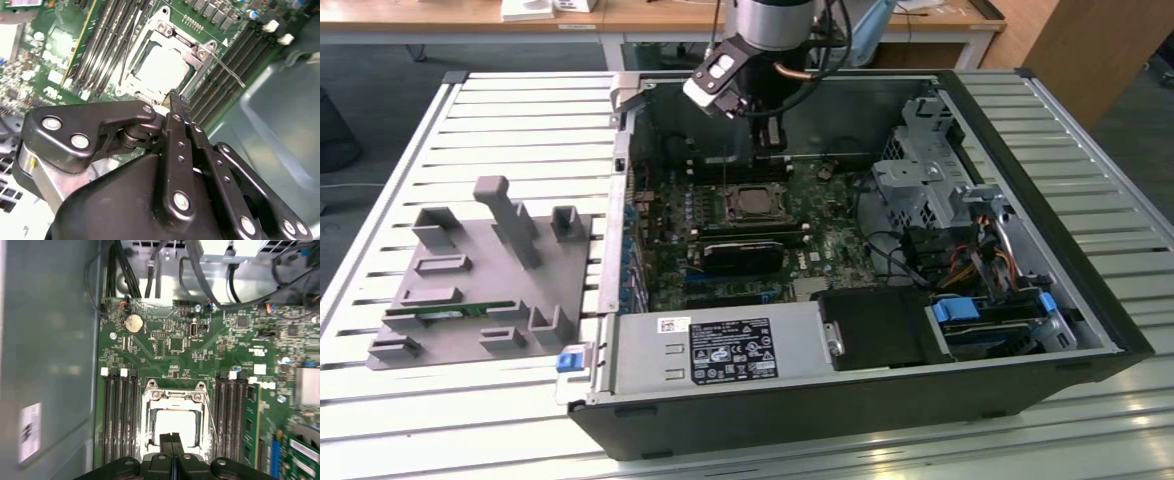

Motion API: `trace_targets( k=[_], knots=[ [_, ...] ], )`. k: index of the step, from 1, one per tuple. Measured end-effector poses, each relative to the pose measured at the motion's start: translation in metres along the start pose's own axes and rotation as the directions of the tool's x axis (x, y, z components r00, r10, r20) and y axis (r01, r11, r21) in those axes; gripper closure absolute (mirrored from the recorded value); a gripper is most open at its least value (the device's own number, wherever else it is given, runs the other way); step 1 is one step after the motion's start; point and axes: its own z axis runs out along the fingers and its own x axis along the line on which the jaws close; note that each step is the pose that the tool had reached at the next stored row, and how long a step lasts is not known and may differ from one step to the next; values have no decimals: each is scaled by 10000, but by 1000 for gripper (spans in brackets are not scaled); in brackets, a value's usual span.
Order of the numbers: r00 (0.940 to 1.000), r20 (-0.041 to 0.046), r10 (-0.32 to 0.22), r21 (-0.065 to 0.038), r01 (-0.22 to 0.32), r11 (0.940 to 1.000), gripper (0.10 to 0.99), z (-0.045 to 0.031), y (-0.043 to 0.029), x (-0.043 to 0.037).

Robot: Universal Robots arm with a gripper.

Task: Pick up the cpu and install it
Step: 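Install the first cpu locking lever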

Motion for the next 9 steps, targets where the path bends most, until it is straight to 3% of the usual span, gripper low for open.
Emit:
trace_targets(
  k=[5, 9],
  knots=[
    [10000, -2, 0, -1, 0, 10000, 980, -212, -1, 3],
    [10000, -2, -38, -1, 38, 10000, 980, -247, -5, 3]
  ],
)
